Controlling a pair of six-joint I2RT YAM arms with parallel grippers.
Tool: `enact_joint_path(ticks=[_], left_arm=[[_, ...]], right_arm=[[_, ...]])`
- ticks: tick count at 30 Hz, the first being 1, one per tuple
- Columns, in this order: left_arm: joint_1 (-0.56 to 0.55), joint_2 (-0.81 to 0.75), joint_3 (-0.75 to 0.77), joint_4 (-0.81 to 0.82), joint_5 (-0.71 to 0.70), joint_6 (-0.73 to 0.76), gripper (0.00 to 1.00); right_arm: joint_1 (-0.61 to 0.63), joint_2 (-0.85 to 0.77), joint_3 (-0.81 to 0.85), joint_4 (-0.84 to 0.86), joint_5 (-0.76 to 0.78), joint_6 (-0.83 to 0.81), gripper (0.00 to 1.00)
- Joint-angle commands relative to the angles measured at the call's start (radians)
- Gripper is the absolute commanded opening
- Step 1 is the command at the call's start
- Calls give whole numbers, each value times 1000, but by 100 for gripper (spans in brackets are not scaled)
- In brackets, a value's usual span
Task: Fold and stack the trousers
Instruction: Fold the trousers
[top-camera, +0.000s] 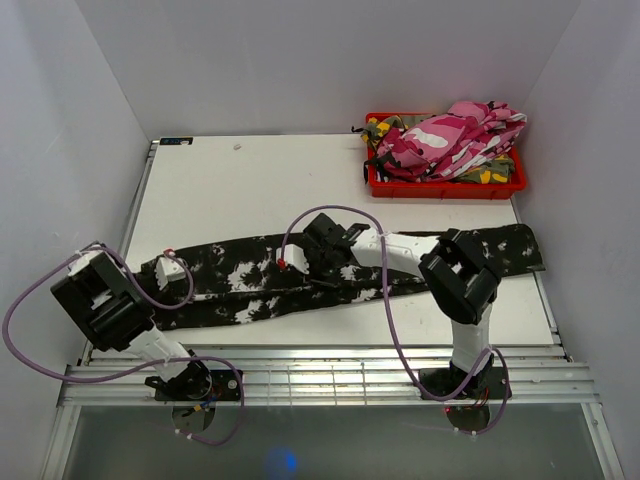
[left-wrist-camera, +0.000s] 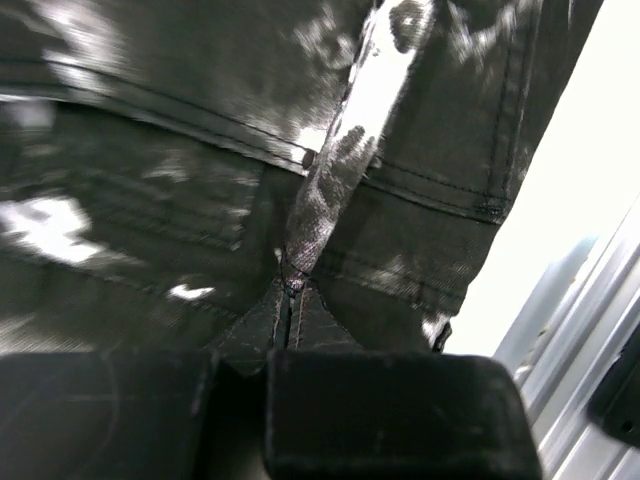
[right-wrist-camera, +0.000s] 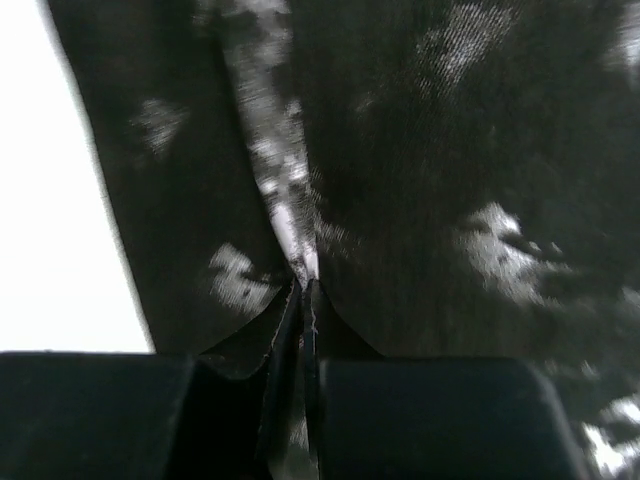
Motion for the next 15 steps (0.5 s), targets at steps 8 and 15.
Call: enact_joint_path(ticks=[8,15], left_arm=[[-81,163,75,313,-16,-355,0],[-155,180,204,181,33,-443,0]], right_arm=[[-76,137,117,33,235,-21,8],[-101,-52,68,198,214,8,64]])
